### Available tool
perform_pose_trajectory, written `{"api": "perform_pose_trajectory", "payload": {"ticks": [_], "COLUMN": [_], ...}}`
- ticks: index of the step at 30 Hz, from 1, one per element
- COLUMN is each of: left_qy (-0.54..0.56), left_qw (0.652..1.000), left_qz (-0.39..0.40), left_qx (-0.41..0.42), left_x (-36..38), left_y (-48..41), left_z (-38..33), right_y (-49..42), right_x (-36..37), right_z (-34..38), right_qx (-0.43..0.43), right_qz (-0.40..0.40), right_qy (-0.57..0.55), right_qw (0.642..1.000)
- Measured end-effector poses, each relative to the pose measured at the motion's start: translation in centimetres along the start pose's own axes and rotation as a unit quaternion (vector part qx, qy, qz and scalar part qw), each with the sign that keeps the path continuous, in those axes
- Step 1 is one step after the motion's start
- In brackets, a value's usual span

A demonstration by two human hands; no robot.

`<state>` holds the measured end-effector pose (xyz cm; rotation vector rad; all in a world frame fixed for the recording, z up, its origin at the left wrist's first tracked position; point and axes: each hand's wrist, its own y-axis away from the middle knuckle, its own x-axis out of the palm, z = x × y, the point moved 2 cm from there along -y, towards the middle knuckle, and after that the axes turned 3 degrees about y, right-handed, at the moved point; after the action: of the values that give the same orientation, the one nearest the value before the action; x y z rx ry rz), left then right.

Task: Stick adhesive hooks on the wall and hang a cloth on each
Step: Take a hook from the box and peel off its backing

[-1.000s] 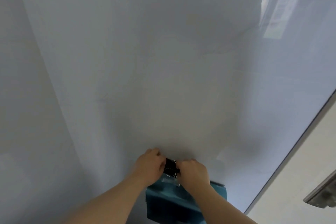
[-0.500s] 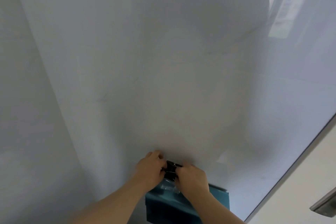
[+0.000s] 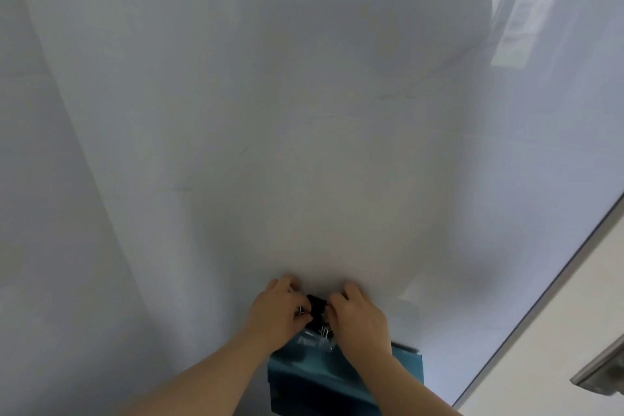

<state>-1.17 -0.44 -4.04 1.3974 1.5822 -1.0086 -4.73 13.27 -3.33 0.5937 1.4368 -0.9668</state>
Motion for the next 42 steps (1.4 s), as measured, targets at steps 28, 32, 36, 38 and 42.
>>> {"api": "perform_pose_trajectory", "payload": {"ticks": [28,32,36,38,42], "left_qy": [0.301,0.332,0.415,0.437,0.416], "left_qw": [0.947,0.933,0.892,0.878,0.889], "left_qz": [-0.052,-0.068,-0.083,-0.089,-0.084], "left_qx": [-0.105,-0.123,-0.161,-0.174,-0.172], "left_x": [-1.1,-1.3,-1.7,-1.8,-1.8], "left_y": [-1.0,-0.9,-0.8,-0.7,-0.4], "left_z": [-0.1,0.3,0.5,0.6,0.8], "right_y": [-0.2,0.1,0.4,0.6,0.9], "right_x": [-1.5,-1.6,-2.0,-2.2,-2.2], "right_z": [-0.3,-0.2,-0.3,-0.2,0.5], "right_qx": [0.155,0.170,0.171,0.153,0.104], "right_qz": [0.007,-0.006,-0.036,-0.053,-0.028], "right_qy": [-0.361,-0.385,-0.329,-0.276,-0.237], "right_qw": [0.920,0.907,0.928,0.948,0.965]}}
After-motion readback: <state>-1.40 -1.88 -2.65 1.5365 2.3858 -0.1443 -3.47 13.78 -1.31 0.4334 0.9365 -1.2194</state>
